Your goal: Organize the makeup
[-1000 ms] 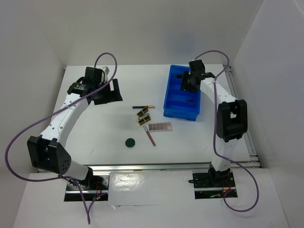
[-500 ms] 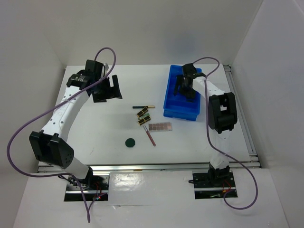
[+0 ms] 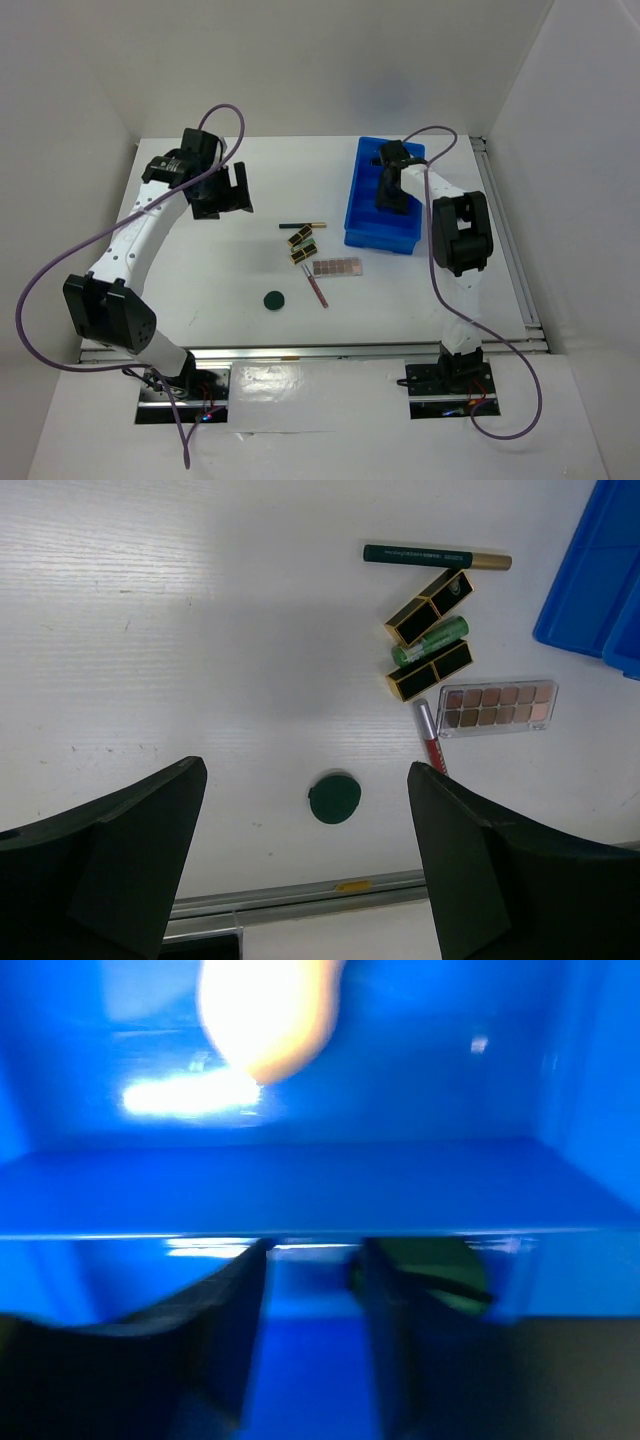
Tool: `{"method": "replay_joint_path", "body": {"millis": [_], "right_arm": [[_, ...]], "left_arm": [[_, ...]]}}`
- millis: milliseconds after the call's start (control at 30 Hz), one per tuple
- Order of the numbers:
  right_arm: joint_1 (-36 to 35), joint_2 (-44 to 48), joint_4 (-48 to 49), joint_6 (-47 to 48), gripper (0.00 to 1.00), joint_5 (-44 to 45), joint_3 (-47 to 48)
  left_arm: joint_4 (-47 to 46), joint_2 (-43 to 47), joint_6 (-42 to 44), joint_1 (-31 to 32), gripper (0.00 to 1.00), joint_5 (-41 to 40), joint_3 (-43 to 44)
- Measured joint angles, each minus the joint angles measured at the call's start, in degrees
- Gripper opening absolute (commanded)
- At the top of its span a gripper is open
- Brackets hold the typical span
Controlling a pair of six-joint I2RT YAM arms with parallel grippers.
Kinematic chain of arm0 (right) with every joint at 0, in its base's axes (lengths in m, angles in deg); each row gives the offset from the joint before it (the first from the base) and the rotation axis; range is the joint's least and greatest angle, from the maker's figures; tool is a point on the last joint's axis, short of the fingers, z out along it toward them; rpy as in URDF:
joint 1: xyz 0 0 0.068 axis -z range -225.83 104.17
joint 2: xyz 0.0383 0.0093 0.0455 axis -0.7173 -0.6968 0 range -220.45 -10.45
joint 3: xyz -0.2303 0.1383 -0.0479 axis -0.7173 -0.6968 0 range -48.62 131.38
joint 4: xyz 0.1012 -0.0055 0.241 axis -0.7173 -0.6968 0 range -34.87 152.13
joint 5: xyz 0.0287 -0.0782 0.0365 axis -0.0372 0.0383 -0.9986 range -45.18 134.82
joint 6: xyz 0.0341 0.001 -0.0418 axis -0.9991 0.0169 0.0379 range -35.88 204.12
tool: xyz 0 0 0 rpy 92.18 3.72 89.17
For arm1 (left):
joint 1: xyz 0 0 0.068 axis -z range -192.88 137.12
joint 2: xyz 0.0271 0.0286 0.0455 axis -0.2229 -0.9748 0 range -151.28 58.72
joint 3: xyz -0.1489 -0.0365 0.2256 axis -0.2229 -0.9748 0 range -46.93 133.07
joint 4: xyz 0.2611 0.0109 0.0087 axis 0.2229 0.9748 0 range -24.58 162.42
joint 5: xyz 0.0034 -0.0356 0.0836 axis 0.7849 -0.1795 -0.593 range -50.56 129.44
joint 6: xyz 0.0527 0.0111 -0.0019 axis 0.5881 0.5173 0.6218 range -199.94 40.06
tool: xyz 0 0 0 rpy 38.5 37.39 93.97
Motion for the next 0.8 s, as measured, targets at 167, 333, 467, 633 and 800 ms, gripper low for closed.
{"method": "replay_joint_path", "body": {"millis": [167,333,467,633,800], "right_arm": [[0.13,0.02,-0.26,0.74,0.06,2.01,-0.28],[0.09,0.17,-0.46,0.74,0.0,2.58,-0.24],[-0.09,0.9,-0.94,0.74,0.0,2.75,-0.26],[-0.37,4.42,-2.05,0.79,0.0,2.8,-0.31],[-0.37,8.39,-2.05,0.79,0.0,2.84,-0.22]], "left_arm": [[0.28,0.0,0.0,0.0,0.96,-1.11,0.0],[0.63,0.0,0.02,0.0,0.96,-1.73,0.0],[0.66,0.0,0.09,0.0,0.96,-1.77,0.0],[0.74,0.0,0.22,0.0,0.96,-1.77,0.0],[0.79,0.0,0.24,0.0,0.96,-1.77,0.0]]}}
